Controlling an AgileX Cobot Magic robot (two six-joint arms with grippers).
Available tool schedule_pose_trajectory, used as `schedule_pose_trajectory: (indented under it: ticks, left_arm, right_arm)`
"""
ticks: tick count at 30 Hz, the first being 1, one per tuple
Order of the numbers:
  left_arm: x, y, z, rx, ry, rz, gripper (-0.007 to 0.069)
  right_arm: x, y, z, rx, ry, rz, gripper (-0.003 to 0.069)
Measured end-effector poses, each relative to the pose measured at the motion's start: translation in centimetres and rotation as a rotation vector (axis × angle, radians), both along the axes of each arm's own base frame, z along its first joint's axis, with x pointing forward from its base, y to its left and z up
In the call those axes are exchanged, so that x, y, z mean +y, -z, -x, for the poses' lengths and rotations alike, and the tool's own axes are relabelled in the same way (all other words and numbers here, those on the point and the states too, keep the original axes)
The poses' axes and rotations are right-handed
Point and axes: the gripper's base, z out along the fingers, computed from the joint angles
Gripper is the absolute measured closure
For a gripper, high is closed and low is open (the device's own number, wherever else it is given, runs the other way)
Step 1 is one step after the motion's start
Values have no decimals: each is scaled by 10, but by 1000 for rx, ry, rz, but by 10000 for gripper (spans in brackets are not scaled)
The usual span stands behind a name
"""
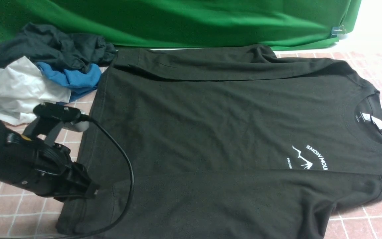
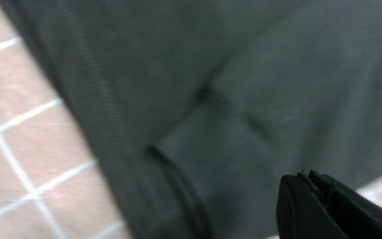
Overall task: Fold a long-sleeved shirt over a pink coffee tablecloth.
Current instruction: 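Grasp the left edge of the dark T-shirt lying flat on the table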
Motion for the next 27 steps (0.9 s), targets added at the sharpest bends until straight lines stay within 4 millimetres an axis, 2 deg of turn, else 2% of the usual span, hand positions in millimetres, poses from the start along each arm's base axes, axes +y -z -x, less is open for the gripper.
schedule_pose_trajectory:
  ticks: [1,4,5,9,14,20,23,27]
  left_arm:
    - [1,9,-7,10,-1,-15,563]
    - [3,25,-18,11,8,-46,494]
    - [3,26,-18,11,9,-50,488]
    - [8,44,-31,-10,20,-115,352]
    - [8,63,-37,33,25,-132,268]
    - [8,67,-40,44,49,-134,296]
    - [8,65,-40,37,45,-129,365]
    - [6,61,-36,59,45,-104,513]
  right_arm:
    - [5,-3,-3,53,-72,47,419]
    - [14,-7,-10,85,-149,77,419]
    - [14,-7,-10,86,-152,78,419]
    - [20,-6,-13,80,-199,88,419]
    - [20,-8,-13,65,-203,86,419]
    - [21,-8,-14,54,-202,83,419]
    - [21,-8,-14,51,-201,83,419]
    - [21,-8,-14,50,-201,82,419]
